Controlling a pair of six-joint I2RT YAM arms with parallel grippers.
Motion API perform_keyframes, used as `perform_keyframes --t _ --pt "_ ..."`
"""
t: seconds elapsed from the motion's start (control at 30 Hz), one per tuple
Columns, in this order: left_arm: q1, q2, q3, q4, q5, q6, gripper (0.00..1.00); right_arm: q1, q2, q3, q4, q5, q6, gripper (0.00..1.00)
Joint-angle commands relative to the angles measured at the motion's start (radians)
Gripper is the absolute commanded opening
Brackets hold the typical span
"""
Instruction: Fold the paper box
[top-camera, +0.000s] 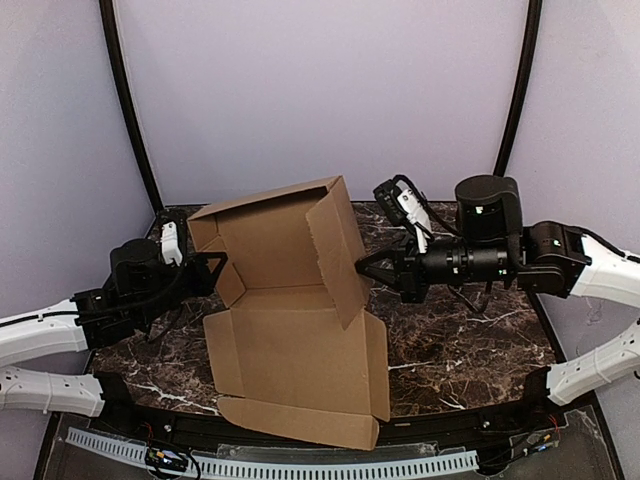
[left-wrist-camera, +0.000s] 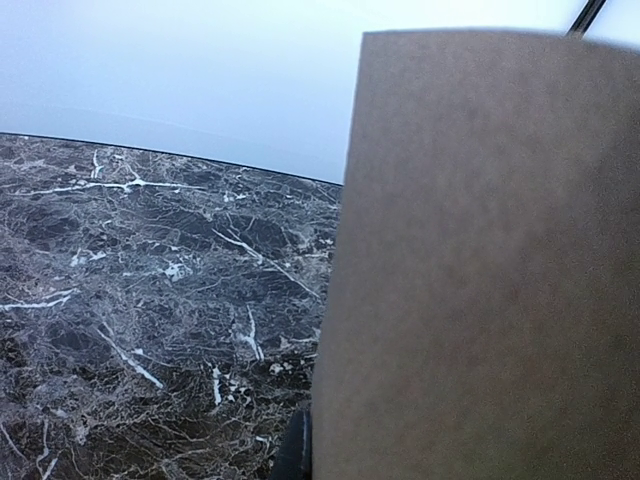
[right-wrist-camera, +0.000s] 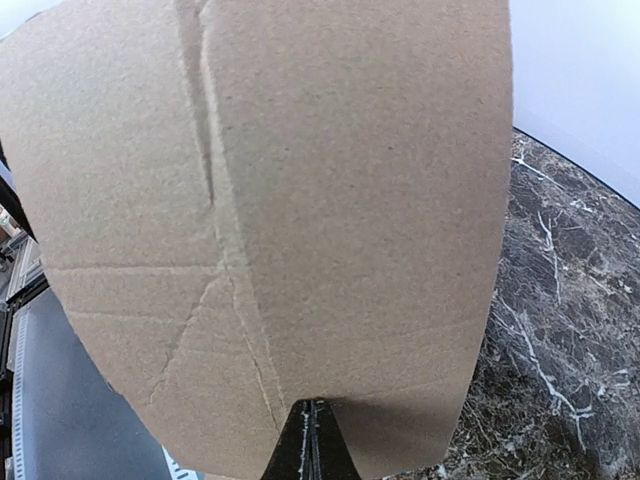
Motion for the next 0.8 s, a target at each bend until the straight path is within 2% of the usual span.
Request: perform_keyframes --t 0.0,0.07,0.17,0.37,0.47,0.53,0.77 --pt "-0.002 0.022 0.016 -0.025 0.001 0.007 0.01 -0.004 0.032 0.049 0.043 -0.015 -0.018 0.0" --pt "-0.002 0.031 0.016 -0.019 -0.006 0.006 0.01 -0.003 0.046 0.058 0.042 -0.002 -0.023 0.0" --pt "-0.002 0.043 0.015 -0.017 -0.026 0.006 0.01 -0.003 0.07 0.071 0.036 0.029 -0.032 0.14" --pt "-0.002 0.072 0.019 -0.041 -0.08 0.01 0.01 -0.001 0.13 0.106 0.024 0.083 -0.076 0.34" --pt "-0.001 0.084 0.019 -0.041 -0.093 0.015 0.01 -0.001 0.157 0.118 0.009 0.152 -0.101 0.56" --pt "-0.001 0.092 0.02 -0.038 -0.093 0.018 0.01 -0.001 0.174 0.125 0.006 0.177 -0.118 0.66" --pt "-0.001 0.12 0.024 -0.021 -0.082 0.018 0.01 -0.001 0.234 0.15 -0.012 0.31 -0.147 0.75"
